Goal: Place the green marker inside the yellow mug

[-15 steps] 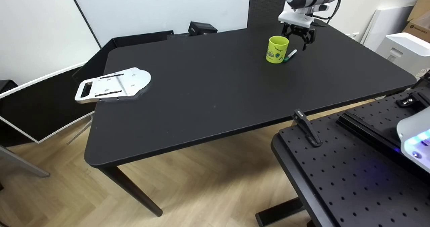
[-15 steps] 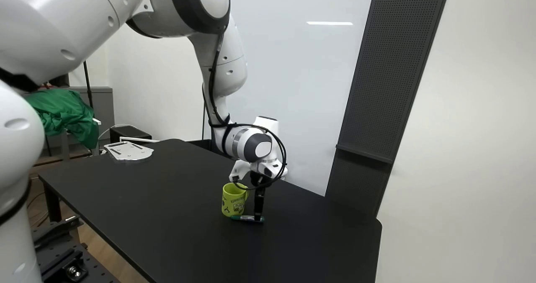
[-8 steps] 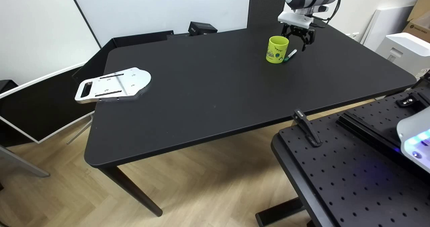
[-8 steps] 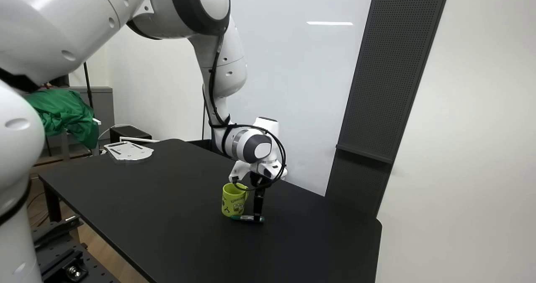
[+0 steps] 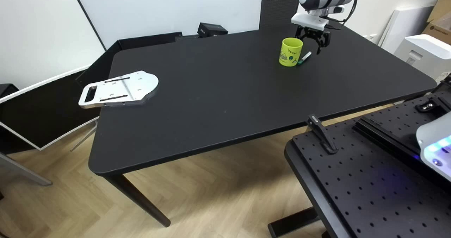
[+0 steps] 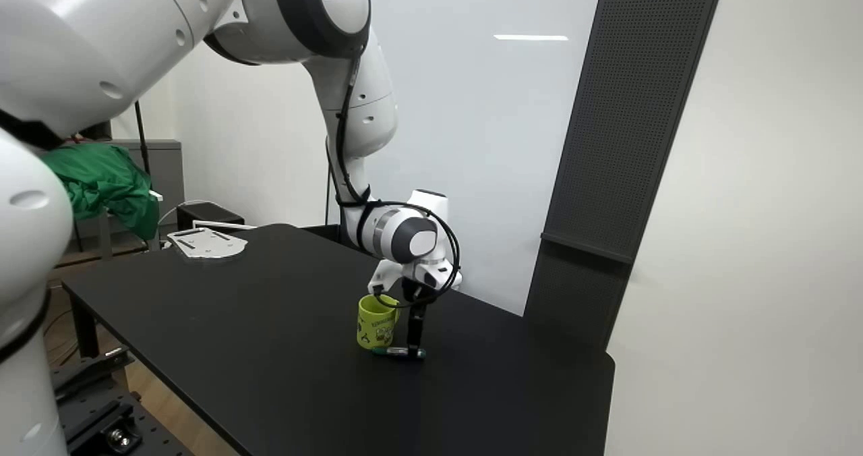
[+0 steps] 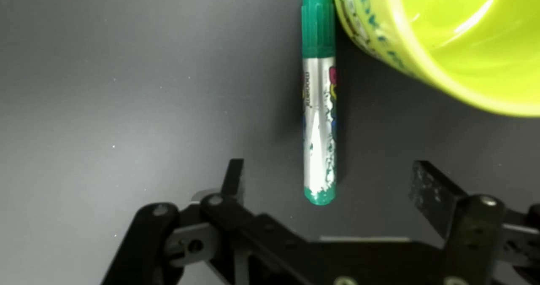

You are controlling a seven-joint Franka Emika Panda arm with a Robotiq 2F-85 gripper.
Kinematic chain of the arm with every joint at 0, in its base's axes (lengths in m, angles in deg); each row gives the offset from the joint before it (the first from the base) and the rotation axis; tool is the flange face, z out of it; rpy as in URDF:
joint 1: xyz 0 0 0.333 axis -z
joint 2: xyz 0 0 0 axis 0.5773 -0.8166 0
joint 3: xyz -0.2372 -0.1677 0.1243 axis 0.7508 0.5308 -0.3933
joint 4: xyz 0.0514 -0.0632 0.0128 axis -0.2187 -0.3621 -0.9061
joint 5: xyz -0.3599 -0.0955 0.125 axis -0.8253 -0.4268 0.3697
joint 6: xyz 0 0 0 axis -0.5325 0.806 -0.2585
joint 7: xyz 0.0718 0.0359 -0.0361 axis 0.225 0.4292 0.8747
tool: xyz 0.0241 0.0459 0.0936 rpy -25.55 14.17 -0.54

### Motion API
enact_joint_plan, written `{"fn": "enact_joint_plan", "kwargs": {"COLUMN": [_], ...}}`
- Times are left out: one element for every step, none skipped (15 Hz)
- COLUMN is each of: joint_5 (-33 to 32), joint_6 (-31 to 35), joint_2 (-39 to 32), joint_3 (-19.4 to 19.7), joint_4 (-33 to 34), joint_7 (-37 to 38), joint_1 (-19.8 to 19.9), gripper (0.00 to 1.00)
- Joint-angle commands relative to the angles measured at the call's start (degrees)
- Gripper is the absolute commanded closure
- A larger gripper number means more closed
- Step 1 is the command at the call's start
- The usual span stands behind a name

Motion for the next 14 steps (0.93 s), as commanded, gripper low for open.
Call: {"fn": "enact_joint_plan", "kwargs": {"joint_5": [0.41,0.38,0.37,0.36,0.35,0.35,0.34,0.34,0.62,0.82,0.94,1.04,1.10,1.18], "joint_6": [-0.58,-0.81,-0.88,-0.90,-0.92,-0.92,-0.93,-0.94,-0.91,-0.74,-0.48,-0.10,-0.05,0.05], "joint_2": [-0.15,-0.15,-0.15,-0.15,-0.15,-0.15,-0.15,-0.15,-0.27,-0.36,-0.67,-0.88,-1.00,-1.17], "joint_3": [0.33,0.37,0.39,0.42,0.43,0.45,0.46,0.48,0.13,-0.07,-0.23,-0.30,-0.34,-0.41], "joint_4": [0.23,0.23,0.23,0.23,0.23,0.23,0.23,0.23,0.35,0.42,0.57,0.65,0.71,0.78], "joint_7": [-0.28,-0.26,-0.25,-0.24,-0.24,-0.23,-0.23,-0.23,-0.77,-1.11,-0.99,-1.07,-1.11,-1.24], "joint_1": [-0.32,-0.35,-0.38,-0.41,-0.43,-0.44,-0.45,-0.46,0.06,0.39,0.27,0.38,0.50,0.68], "gripper": [0.00,0.00,0.00,0.00,0.00,0.00,0.00,0.00,0.00,0.00,0.00,0.00,0.00,0.00]}}
